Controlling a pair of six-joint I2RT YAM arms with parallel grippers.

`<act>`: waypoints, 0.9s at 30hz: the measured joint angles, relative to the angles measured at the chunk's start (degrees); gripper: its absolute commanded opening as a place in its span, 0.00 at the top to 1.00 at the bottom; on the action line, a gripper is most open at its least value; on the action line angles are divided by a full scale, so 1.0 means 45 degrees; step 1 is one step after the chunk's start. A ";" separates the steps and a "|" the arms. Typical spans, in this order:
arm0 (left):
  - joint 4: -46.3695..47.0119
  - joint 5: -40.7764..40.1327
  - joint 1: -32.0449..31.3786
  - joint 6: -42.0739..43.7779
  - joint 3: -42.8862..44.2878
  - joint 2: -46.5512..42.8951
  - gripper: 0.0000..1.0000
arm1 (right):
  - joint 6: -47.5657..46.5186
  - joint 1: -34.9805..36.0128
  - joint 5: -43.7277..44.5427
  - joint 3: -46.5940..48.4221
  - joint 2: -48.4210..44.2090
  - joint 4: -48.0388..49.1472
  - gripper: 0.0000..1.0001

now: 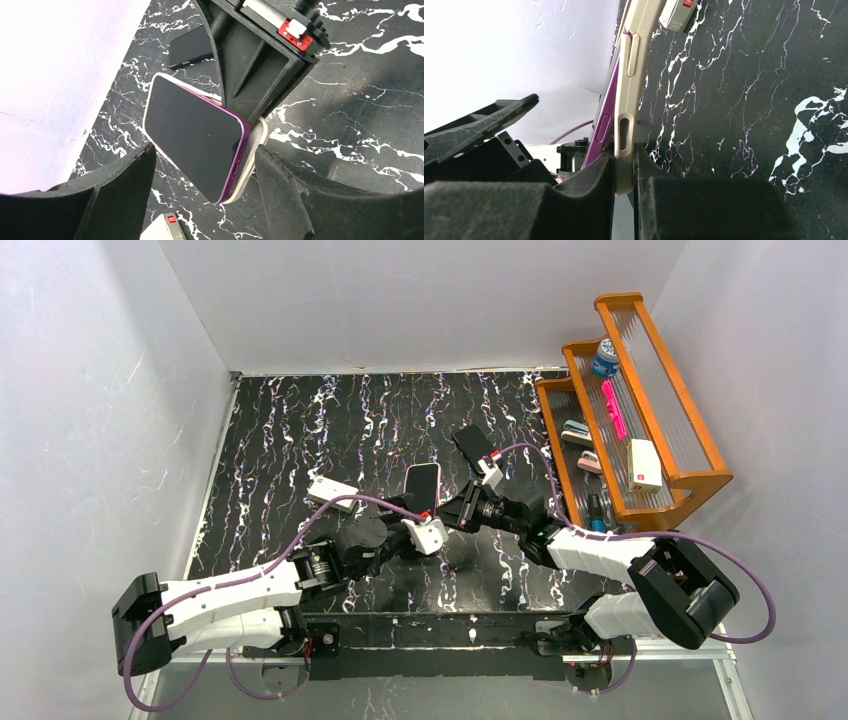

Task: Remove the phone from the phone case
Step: Remove the phone case from the phone.

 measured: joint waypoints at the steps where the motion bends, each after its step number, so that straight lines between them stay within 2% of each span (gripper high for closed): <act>1: 0.0000 0.0024 0.0000 0.0000 0.0000 0.0063 0.31 | 0.0005 0.0005 0.0000 0.0000 -0.0005 0.0000 0.99; 3: 0.0005 0.0063 0.0000 0.0005 0.0000 0.0330 0.31 | 0.0005 0.0005 0.0000 0.0000 0.0000 0.0000 0.99; 7: -0.0005 -0.0073 0.0000 0.0068 0.0000 0.0899 0.41 | 0.0005 0.0005 -0.0010 0.0000 -0.0005 0.0000 0.99; 9: 0.0015 -0.0233 0.0000 0.0107 0.0000 0.0986 0.42 | 0.0010 0.0000 0.0010 0.0000 -0.0010 0.0005 0.99; 11: 0.0058 -0.0301 -0.0015 0.0121 0.0000 0.0981 0.40 | 0.0015 -0.0010 0.0024 0.0000 -0.0015 0.0010 0.99; 14: 0.0044 -0.0282 -0.0015 0.0063 0.0000 0.0884 0.29 | 0.0010 -0.0010 0.0029 0.0000 -0.0024 0.0015 0.99; 16: 0.0049 -0.0204 -0.0010 -0.0039 -0.0005 0.0680 0.25 | 0.0005 0.0000 0.0000 0.0000 -0.0024 0.0000 0.99; 19: 0.0063 -0.0034 0.0000 -0.0257 -0.0005 0.0330 0.25 | -0.0005 0.0005 0.0000 0.0000 -0.0024 -0.0010 0.99; 27: 0.0102 0.0019 0.0005 -0.0461 -0.0005 0.0209 0.34 | -0.0039 0.0005 0.0000 0.0000 -0.0034 -0.0112 0.99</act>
